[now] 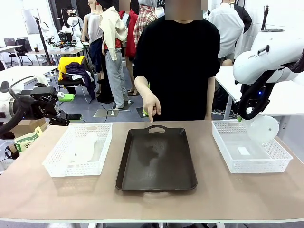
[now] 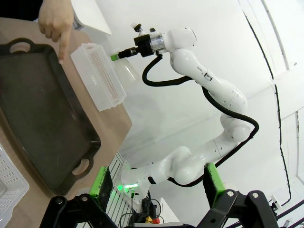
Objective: Prepare the laboratory tools.
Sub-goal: While moving the picked Big flask to the Handle tray indicated by the person, stop as directed by the person.
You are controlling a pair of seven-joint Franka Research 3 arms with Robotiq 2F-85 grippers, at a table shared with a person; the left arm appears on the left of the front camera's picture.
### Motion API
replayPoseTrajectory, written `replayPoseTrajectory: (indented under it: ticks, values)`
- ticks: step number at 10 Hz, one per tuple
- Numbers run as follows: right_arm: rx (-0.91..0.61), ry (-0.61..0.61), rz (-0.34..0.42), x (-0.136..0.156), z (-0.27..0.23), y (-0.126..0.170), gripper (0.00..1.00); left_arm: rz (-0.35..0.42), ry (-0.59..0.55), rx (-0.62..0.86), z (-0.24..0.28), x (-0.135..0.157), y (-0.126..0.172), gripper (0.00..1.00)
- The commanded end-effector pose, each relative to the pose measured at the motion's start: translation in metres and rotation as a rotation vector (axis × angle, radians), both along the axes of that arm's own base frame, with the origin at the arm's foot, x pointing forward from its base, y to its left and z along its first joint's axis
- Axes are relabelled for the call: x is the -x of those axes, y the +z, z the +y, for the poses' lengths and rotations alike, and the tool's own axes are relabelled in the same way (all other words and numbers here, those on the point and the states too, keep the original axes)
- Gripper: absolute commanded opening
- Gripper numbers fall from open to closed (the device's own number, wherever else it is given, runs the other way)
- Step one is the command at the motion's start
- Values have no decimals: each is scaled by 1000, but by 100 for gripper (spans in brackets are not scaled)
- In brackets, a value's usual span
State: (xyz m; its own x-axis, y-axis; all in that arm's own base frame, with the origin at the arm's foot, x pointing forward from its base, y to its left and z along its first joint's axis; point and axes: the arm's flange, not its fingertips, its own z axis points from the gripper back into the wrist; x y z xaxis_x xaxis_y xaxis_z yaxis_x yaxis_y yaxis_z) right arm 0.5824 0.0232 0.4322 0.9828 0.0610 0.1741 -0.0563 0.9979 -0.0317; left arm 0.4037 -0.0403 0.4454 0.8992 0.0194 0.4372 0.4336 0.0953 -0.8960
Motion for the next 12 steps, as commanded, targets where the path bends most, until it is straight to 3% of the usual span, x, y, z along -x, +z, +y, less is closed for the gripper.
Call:
replayPoseTrajectory:
  ticks: [1, 4, 8, 10, 12]
  values:
    - [4, -1, -5, -4, 0, 2, 0, -4, 2, 8, 1, 1, 2, 100]
    - [0, 0, 0, 0, 0, 0, 0, -4, 2, 8, 1, 1, 2, 100]
    - [78, 273, -107, 24, 55, 42, 0, -4, 2, 8, 1, 1, 2, 100]
    - [103, 440, -181, 35, 102, 62, 0, -4, 2, 8, 1, 1, 2, 100]
    - [118, 577, -207, 41, 147, 71, 0, -4, 2, 8, 1, 1, 2, 100]
